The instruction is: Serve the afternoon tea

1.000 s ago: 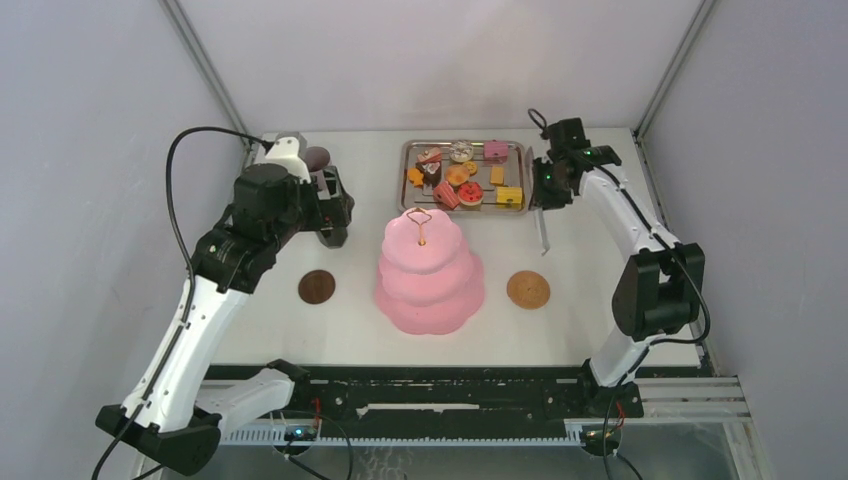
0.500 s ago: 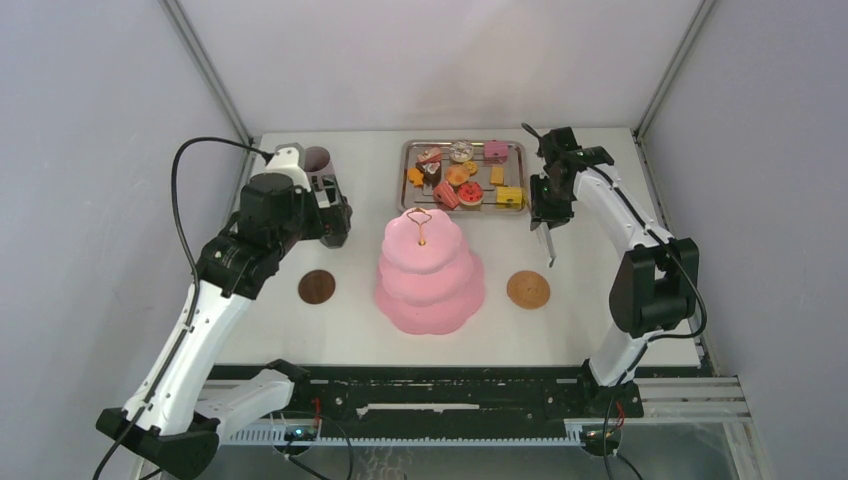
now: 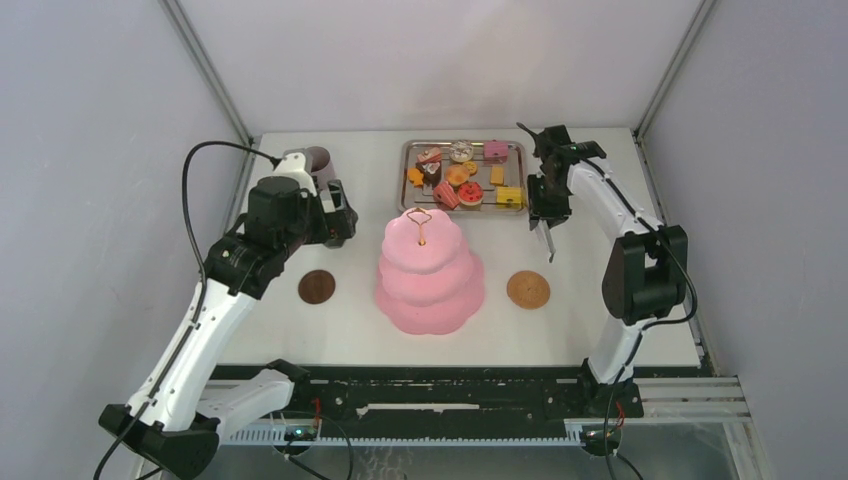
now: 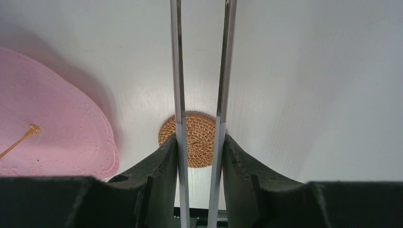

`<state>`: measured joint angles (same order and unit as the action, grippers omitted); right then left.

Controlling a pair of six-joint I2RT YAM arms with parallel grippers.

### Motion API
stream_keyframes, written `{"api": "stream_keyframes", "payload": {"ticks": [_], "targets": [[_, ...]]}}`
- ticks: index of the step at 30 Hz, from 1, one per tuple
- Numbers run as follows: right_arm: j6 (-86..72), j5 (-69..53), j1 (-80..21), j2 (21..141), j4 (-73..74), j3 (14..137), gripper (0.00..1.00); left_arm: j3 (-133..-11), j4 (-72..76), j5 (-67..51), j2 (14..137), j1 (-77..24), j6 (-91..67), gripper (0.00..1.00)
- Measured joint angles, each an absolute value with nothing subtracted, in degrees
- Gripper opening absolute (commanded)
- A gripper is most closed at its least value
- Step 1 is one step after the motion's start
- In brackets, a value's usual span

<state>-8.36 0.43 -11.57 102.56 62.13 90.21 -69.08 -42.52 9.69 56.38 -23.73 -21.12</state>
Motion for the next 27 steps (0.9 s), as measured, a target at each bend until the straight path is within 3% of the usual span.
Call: {"api": "stream_keyframes", "payload": {"ticks": [27], "targets": [[-6.85,-0.05,-13.19,111.15,64.29,96.44,0.46,-67.16,-42.61,9.28,56.34,-23.73,-21.63,1.00]]}}
